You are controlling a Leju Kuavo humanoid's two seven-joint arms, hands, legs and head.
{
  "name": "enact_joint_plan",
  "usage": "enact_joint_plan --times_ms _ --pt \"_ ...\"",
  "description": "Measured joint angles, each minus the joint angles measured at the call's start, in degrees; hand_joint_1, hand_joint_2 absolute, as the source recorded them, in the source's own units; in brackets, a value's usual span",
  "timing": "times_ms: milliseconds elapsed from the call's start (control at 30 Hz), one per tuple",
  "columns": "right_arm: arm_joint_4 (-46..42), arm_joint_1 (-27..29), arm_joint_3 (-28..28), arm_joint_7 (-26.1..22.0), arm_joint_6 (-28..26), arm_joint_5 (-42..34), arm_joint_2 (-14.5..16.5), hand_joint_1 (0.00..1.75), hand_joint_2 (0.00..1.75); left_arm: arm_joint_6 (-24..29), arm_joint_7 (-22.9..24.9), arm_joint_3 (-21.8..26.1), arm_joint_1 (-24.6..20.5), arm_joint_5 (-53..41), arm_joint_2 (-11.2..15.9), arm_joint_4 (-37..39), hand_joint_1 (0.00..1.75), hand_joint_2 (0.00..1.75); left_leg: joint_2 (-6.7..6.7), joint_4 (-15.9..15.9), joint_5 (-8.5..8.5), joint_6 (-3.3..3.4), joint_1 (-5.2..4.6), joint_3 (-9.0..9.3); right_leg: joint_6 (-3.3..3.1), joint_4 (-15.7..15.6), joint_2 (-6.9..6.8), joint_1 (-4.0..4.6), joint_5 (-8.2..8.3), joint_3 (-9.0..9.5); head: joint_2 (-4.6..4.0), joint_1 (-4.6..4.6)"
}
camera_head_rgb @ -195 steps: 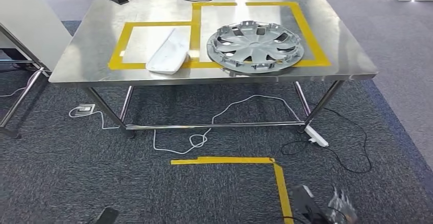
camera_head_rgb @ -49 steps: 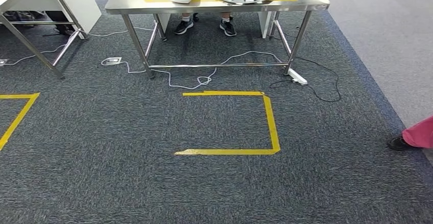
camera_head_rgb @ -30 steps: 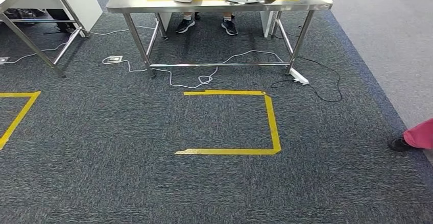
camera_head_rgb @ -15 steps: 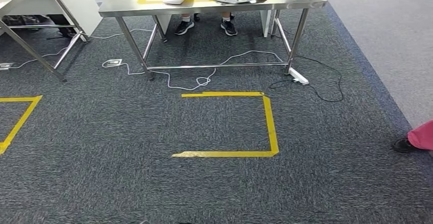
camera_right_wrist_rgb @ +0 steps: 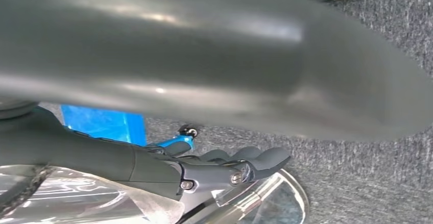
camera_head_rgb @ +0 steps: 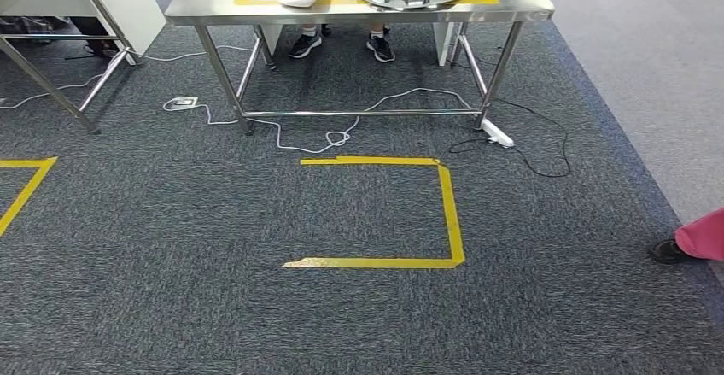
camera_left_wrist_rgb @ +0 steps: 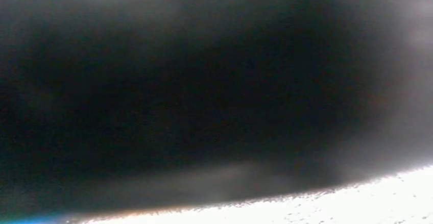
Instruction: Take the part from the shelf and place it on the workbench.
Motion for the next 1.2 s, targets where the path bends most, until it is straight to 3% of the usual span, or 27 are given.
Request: enact_joint_plan --times_ms 300,633,700,800,867,933,967,1000,1033,1100,1133,1200 --pt "0.3 0.0 0.0 0.0 0.0 0.1 -0.1 0.0 0.0 0.3 0.0 -0.2 -0.2 1.3 0.1 0.8 0.0 0.0 0.0 0.0 0.22 0.54 0.01 0.18 0.64 -0.2 0.0 -0.01 0.26 0.2 0.0 -0.03" --pt "0.7 0.0 -0.1 -0.1 0.0 0.1 -0.2 0.0 0.0 0.2 0.0 -0.1 -0.4 2.2 0.1 1.8 0.0 0.0 0.0 0.0 0.42 0.64 0.0 0.15 0.75 -0.2 -0.01 -0.01 0.42 0.2 0.0 -0.03" --pt "0.7 0.0 -0.1 -0.1 0.0 0.1 -0.2 0.0 0.0 0.2 0.0 -0.1 -0.5 2.2 0.2 1.8 0.0 0.0 0.0 0.1 0.21 1.06 -0.19 0.13 1.06 -0.6 -0.02 -0.19 0.58 0.27 0.0 -0.05" --pt "0.8 -0.2 -0.1 -0.1 0.0 0.2 -0.2 0.0 0.0 0.0 -0.1 -0.1 -0.6 2.2 0.3 1.9 0.0 0.0 0.08 -2.1 0.77 2.3 -0.03 1.14 1.77 -0.7 -0.13 -0.18 0.36 0.45 -0.01 0.04" --pt "0.8 -0.2 -0.1 -0.2 0.0 0.2 -0.3 0.0 0.0 -0.1 -0.1 -0.1 -0.7 2.2 0.3 2.0 0.0 0.0 0.21 -3.5 1.39 2.66 0.29 1.83 1.84 4.1 -0.15 -0.18 -2.26 -2.06 -0.01 0.28" --pt "0.9 -0.2 -0.1 -0.2 0.0 0.2 -0.3 0.0 0.0 -0.2 -0.1 -0.1 -0.7 2.2 0.3 2.1 0.0 0.0 0.23 -3.7 1.29 2.71 0.3 1.89 2.04 11.7 -0.16 -0.38 -5.44 -6.74 0.0 0.31" --pt "0.9 -0.1 -0.1 -0.2 0.0 0.2 -0.4 0.0 0.0 -0.2 -0.1 -0.1 -0.7 2.2 0.3 2.2 0.0 0.0 0.21 -3.6 1.16 2.57 0.33 1.94 2.21 14.2 -0.17 -0.52 -5.72 -8.48 0.0 0.31" --pt "0.9 0.0 -0.1 -0.2 0.0 0.2 -0.4 0.0 0.0 -0.2 -0.1 -0.1 -0.7 2.2 0.3 2.3 0.0 0.0 0.19 -3.5 1.01 2.35 0.41 2.03 2.39 14.4 -0.19 -0.68 -4.72 -9.22 0.0 0.3" --pt "0.9 0.0 -0.2 -0.2 0.0 0.2 -0.5 0.0 0.0 -0.2 -0.1 -0.1 -0.7 2.2 0.3 2.4 0.0 0.0 0.15 -3.3 0.79 2.02 0.58 2.17 2.62 12.2 -0.24 -0.88 -2.55 -8.72 -0.01 0.31" --pt "1.1 -0.1 -0.2 -0.2 0.1 0.2 -0.5 0.0 0.0 -0.2 -0.2 -0.1 -0.7 2.2 0.4 2.5 0.0 0.0 0.09 -2.6 0.09 1.02 0.75 2.31 3.1 5.1 -0.35 -1.31 2.04 -6.17 -0.01 0.42" --pt "1.2 -0.1 -0.2 -0.2 0.1 0.2 -0.5 0.0 0.0 -0.1 -0.2 -0.1 -0.8 2.2 0.4 2.5 0.0 0.0 0.05 -2.1 -0.28 0.51 0.71 2.27 2.95 2.7 -0.32 -1.41 3.28 -5.19 -0.01 0.44" --pt "1.5 -0.1 -0.2 -0.2 0.1 0.2 -0.5 0.0 0.0 0.1 -0.3 -0.1 -0.9 2.2 0.6 2.7 0.0 0.0 -0.01 -1.5 -0.63 -0.2 0.53 2.18 2.09 1.9 -0.14 -1.31 3.47 -4.76 0.0 0.35"
